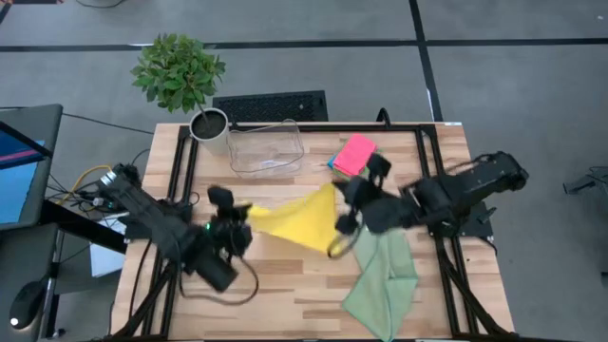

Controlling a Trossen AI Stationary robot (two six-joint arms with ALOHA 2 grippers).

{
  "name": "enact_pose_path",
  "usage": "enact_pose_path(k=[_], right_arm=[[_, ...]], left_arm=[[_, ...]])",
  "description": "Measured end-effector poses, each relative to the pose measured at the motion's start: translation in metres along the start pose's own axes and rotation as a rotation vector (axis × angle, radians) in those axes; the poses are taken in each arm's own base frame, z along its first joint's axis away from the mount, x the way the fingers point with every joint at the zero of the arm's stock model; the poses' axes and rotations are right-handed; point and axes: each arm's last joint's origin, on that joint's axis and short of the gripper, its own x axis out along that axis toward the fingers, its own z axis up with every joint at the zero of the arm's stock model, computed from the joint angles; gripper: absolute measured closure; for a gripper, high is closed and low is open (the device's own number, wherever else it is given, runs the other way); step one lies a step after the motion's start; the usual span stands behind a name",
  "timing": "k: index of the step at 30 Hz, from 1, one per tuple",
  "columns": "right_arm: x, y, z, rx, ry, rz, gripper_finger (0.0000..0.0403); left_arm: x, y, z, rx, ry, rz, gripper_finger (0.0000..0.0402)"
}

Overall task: Fold microfiber towels
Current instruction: Fold the yellow microfiber cloth

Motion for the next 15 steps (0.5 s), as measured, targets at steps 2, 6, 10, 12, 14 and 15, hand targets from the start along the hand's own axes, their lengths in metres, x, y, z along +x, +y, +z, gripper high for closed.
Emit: enact_pose_path(k=[2, 6, 10, 12, 14, 15], right_arm=[[0.013, -0.011, 0.006, -0.019, -0.005, -0.032, 0.0397], [0.035, -0.034, 0.013, -0.027, 0.001, -0.098, 0.0397], [0.048, -0.045, 0.015, -0.034, 0.010, -0.143, 0.0397], [0.047, -0.045, 0.016, -0.024, 0.001, -0.139, 0.0397], [0.043, -0.041, 0.016, -0.024, -0.004, -0.119, 0.0397], [0.040, -0.037, 0.015, -0.025, -0.004, -0.102, 0.0397]], left_arm=[[0.007, 0.020, -0.003, 0.010, 0.018, 0.022, 0.0401], [0.020, 0.059, -0.015, -0.014, 0.064, 0.089, 0.0401], [0.026, 0.088, -0.029, -0.059, 0.115, 0.081, 0.0401], [0.027, 0.096, -0.034, -0.093, 0.129, 0.053, 0.0401], [0.026, 0.099, -0.037, -0.120, 0.136, 0.021, 0.0401], [0.025, 0.100, -0.038, -0.134, 0.136, -0.002, 0.0401]])
